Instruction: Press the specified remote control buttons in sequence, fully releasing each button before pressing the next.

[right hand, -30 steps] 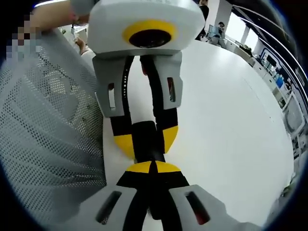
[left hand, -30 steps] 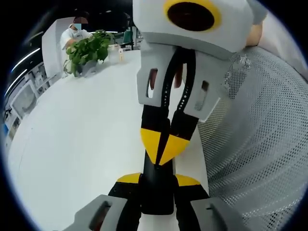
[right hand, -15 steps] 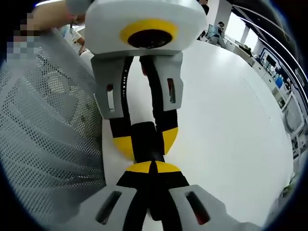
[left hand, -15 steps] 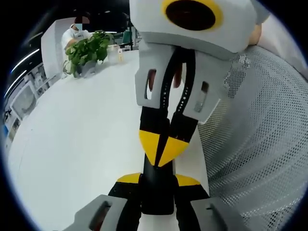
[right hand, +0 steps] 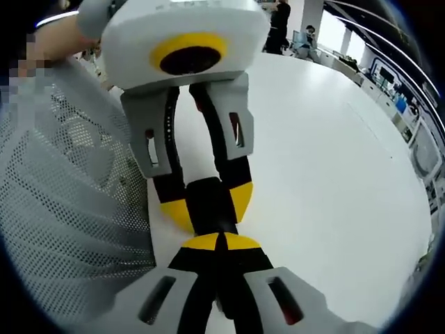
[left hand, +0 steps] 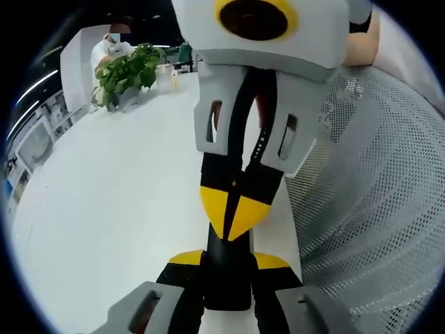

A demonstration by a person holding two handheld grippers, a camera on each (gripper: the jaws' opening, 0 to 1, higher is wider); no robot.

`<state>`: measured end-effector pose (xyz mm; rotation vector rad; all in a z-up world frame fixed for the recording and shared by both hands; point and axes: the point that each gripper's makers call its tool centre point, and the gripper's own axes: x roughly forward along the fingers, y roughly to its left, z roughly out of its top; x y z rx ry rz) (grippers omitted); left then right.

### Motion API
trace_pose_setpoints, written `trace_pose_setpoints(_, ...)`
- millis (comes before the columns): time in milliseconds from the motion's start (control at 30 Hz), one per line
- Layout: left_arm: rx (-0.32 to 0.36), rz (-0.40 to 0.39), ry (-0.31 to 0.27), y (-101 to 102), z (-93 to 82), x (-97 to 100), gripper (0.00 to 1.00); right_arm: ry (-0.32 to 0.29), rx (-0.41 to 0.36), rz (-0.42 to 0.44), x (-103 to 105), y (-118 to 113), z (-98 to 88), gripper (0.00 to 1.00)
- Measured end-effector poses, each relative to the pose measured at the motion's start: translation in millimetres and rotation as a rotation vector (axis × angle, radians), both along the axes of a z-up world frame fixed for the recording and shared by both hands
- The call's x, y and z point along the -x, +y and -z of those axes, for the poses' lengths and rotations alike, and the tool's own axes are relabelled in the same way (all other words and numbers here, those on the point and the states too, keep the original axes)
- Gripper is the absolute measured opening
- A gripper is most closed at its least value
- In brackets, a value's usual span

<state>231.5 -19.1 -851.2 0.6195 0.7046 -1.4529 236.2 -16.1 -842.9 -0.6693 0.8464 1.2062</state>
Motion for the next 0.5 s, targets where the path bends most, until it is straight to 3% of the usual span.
trace_pose_setpoints(267,0.001,-0.001,0.002,-0.1,0.4,-0.1,0.26,0.029,0.004,0.024,3.0,-3.1,0.4,0.0)
trace_pose_setpoints(500,0.001,0.003,0.002,0.0,0.4,0.0,0.26,-0.017,0.055,-0.027,3.7,-1.1,1.6,0.0)
